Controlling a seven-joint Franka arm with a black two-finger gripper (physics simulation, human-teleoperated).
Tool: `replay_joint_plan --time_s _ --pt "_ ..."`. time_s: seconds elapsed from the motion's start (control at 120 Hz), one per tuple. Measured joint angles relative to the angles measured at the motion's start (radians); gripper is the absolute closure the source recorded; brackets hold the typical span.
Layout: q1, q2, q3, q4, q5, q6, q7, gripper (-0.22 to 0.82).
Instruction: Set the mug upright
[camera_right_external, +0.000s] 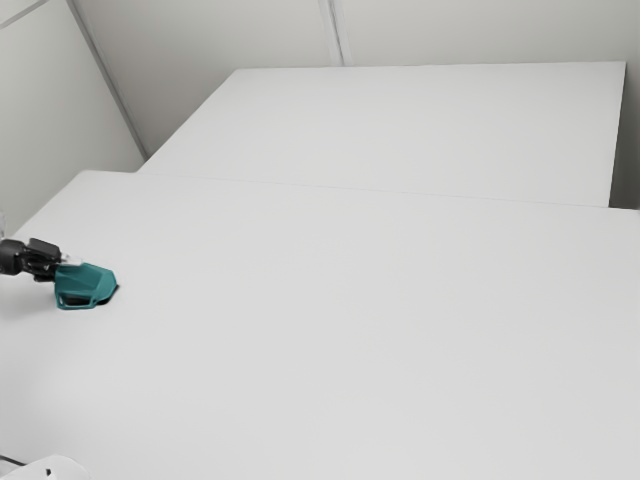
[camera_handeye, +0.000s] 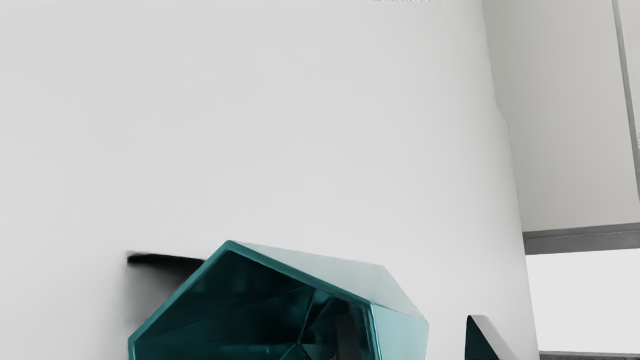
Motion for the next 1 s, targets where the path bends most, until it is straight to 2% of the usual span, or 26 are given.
replay_joint_plan --time_s 0.1,0.217,0.458,0.567,0.642,0.767,1.0 --pt "-0.001 -0.009 -0.007 0.000 0.000 0.000 0.004 0.62" --pt "-0.002 -0.025 -0.010 -0.002 0.001 -0.001 0.004 0.70" --pt "-0.005 -0.111 -0.015 -0.098 0.008 -0.004 -0.015 0.76" --pt "-0.033 -0.227 -0.015 -0.157 0.032 0.000 -0.025 0.77" --pt "-0.087 -0.320 -0.015 -0.209 0.077 0.010 -0.031 0.77" --pt "-0.204 -0.409 -0.015 -0.232 0.197 0.059 -0.040 0.77" --pt "-0.455 -0.630 -0.010 -0.442 0.436 0.295 -0.064 0.77"
